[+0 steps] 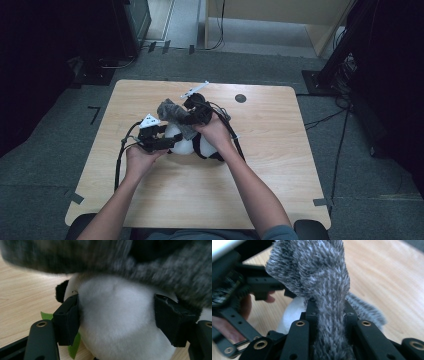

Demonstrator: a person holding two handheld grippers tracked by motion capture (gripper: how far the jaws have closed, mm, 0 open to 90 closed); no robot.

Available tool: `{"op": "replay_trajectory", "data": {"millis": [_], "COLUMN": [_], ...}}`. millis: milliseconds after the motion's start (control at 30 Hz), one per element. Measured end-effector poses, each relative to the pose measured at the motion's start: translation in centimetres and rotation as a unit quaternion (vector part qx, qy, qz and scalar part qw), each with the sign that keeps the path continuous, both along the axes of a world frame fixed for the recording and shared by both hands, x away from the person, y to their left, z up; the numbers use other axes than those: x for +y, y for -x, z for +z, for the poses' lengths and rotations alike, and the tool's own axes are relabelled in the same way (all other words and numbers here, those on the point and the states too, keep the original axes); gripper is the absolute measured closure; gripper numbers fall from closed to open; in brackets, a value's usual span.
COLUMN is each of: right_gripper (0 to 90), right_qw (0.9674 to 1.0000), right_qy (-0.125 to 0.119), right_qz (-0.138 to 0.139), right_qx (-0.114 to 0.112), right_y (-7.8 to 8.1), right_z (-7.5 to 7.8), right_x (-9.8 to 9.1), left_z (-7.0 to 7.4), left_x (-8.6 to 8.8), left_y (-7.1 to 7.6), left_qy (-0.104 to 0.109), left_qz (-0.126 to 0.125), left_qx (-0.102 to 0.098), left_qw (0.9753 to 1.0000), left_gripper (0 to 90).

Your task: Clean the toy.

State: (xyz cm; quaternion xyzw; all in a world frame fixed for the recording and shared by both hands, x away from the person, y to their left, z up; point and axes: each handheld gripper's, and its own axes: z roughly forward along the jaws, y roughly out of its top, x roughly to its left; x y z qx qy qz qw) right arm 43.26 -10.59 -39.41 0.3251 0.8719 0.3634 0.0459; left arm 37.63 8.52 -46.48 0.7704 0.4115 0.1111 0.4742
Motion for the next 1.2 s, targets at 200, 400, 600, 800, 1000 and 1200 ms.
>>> {"op": "replay_trajectory", "data": {"millis": [200,400,600,800,1000,1200], "right_gripper": [73.2,72.7,72.3,72.4,72.4,72.4], "right_qw": [1.0000,0.9999,0.9999,0.9997,0.9993,0.9985], "right_qy": [0.001,0.012,0.009,0.010,0.009,0.001], "right_qz": [0.005,0.003,-0.010,-0.021,-0.037,-0.055], "right_qx": [0.004,-0.002,0.005,0.001,-0.001,0.000], "right_y": [0.3,0.6,0.9,1.3,1.9,2.4], "right_z": [-0.6,-0.5,-0.3,0.2,0.8,1.1], "right_x": [-0.2,-1.6,-4.0,-6.0,-8.2,-10.8], "left_z": [-0.1,-0.2,-0.2,-0.2,-0.2,-0.3], "left_x": [-0.1,0.0,-0.1,-0.1,-0.1,0.0], "left_y": [0.0,-0.1,-0.1,-0.1,-0.2,-0.2], "left_qy": [-0.003,0.000,-0.003,-0.002,0.000,0.002], "left_qz": [-0.001,0.000,-0.005,-0.006,-0.006,-0.006], "left_qx": [-0.002,0.001,0.000,0.002,0.004,0.005], "left_qw": [1.0000,1.0000,1.0000,1.0000,1.0000,1.0000], "left_gripper": [26.1,25.8,25.3,25.3,25.2,25.2]}}
